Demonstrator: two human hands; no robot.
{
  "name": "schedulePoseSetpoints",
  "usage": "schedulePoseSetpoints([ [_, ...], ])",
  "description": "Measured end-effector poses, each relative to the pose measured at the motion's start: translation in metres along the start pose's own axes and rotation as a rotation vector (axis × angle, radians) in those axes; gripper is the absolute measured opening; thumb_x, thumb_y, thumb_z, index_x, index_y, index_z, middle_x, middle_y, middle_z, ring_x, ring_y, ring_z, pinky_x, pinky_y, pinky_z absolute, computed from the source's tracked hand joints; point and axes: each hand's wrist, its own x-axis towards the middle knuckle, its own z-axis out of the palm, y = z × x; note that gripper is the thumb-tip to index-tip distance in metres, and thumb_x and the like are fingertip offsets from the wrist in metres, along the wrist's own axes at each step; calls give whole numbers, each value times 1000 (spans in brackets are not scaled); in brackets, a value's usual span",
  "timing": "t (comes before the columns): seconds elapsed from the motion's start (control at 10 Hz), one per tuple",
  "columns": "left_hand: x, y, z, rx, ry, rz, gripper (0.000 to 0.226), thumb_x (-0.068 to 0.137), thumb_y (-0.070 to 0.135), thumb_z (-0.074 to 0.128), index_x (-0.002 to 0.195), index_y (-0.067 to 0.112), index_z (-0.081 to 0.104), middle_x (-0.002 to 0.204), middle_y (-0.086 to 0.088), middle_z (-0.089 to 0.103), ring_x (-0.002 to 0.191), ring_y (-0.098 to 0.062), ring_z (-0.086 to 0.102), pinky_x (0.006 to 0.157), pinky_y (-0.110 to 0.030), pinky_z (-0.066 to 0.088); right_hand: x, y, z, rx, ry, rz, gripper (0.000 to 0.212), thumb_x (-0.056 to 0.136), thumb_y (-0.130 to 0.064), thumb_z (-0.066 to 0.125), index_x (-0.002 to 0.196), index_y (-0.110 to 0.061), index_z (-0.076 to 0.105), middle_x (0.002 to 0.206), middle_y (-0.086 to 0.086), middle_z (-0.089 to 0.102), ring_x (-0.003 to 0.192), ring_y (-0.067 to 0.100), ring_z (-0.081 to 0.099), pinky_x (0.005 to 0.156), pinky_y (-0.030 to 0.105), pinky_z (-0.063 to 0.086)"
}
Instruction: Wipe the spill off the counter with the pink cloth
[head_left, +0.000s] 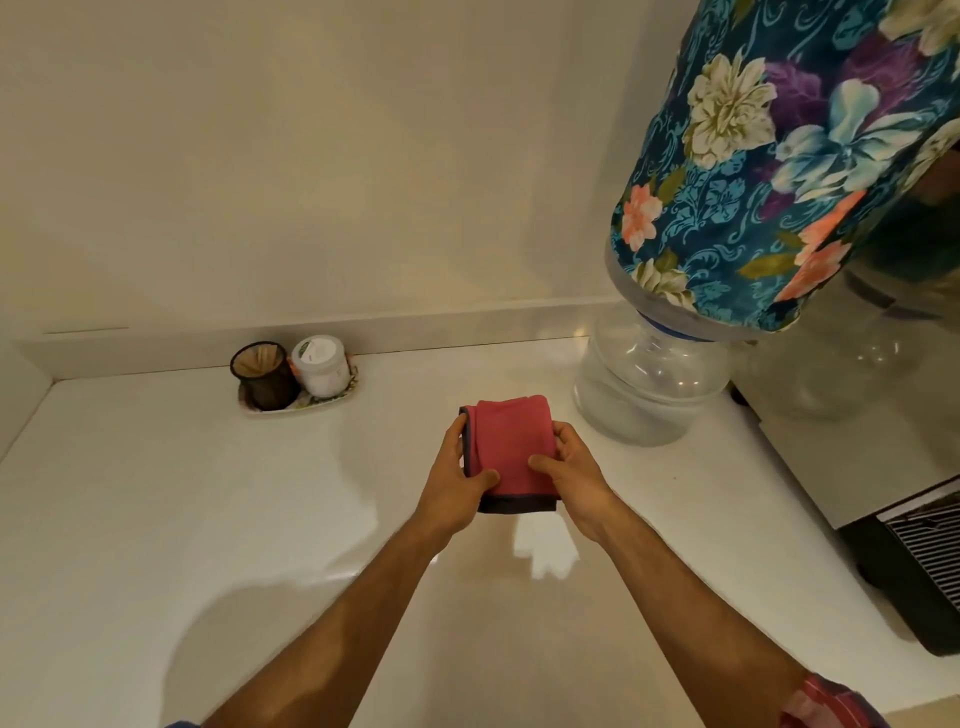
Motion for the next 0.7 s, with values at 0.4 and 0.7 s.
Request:
schedulePoseSetpoints([
  [0.4,127,-15,42,26,-154,-107,94,84,10,74,154,31,15,144,7,38,128,-23,49,93,-36,56,121,20,-34,-131,131,104,42,97,-16,58,137,-22,48,128,3,62,113,26,64,91,43,59],
  [0.7,136,-26,35,155,-92,-109,79,88,11,71,152,22,27,149,-3,43,139,-29,43,101,-33,45,126,34,-35,-401,258,68,61,101,-22,54,156,-20,27,158,5,38,139,28,44,101,38,48],
])
